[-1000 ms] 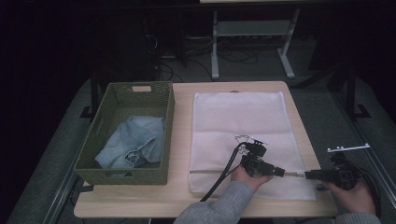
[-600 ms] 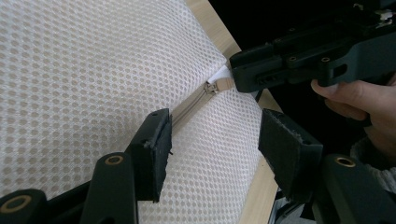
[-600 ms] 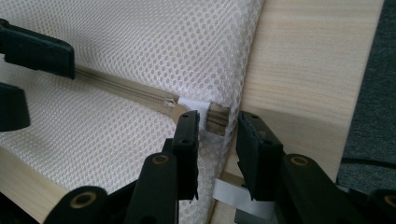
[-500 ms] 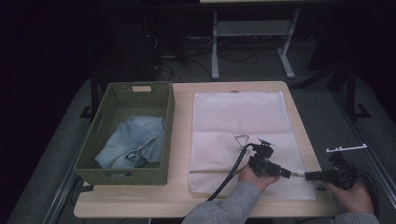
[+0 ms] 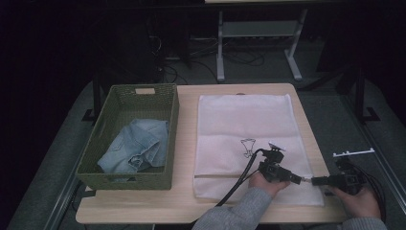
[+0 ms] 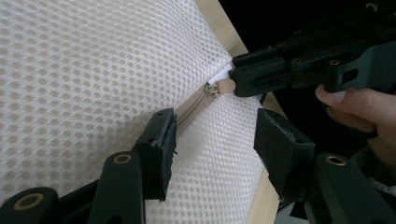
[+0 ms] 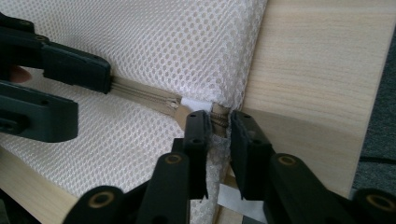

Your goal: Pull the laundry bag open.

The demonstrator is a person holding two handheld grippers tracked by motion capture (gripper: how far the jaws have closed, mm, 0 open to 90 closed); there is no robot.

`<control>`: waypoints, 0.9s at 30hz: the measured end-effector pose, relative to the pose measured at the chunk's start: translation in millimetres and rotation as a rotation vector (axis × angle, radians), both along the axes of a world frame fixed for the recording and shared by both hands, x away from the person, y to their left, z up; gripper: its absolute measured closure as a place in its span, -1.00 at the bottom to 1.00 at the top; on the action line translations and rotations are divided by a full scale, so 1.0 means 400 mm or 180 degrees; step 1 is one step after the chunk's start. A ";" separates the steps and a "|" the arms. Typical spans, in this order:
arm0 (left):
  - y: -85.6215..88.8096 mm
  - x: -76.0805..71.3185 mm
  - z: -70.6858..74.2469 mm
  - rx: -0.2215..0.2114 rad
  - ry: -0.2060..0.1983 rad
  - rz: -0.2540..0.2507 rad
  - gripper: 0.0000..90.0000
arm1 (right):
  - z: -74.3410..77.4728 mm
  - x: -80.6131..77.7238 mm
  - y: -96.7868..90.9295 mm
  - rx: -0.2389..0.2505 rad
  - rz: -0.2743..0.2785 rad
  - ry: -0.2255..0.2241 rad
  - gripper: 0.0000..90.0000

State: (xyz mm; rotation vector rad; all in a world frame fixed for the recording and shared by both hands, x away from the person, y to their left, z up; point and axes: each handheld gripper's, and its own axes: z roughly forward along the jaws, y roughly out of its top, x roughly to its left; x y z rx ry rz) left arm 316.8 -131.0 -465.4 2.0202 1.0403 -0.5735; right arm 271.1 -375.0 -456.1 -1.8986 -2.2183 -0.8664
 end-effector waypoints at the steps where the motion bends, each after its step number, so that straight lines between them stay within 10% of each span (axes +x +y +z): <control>1: -0.002 0.000 -0.002 -0.0018 0.0027 0.0001 0.08 | 0.000 0.001 0.001 -0.0003 0.0016 0.0005 0.78; 27: -0.026 0.011 -0.030 -0.0391 0.0450 0.0191 0.24 | 0.076 -0.020 0.028 0.0138 0.0151 -0.0306 0.85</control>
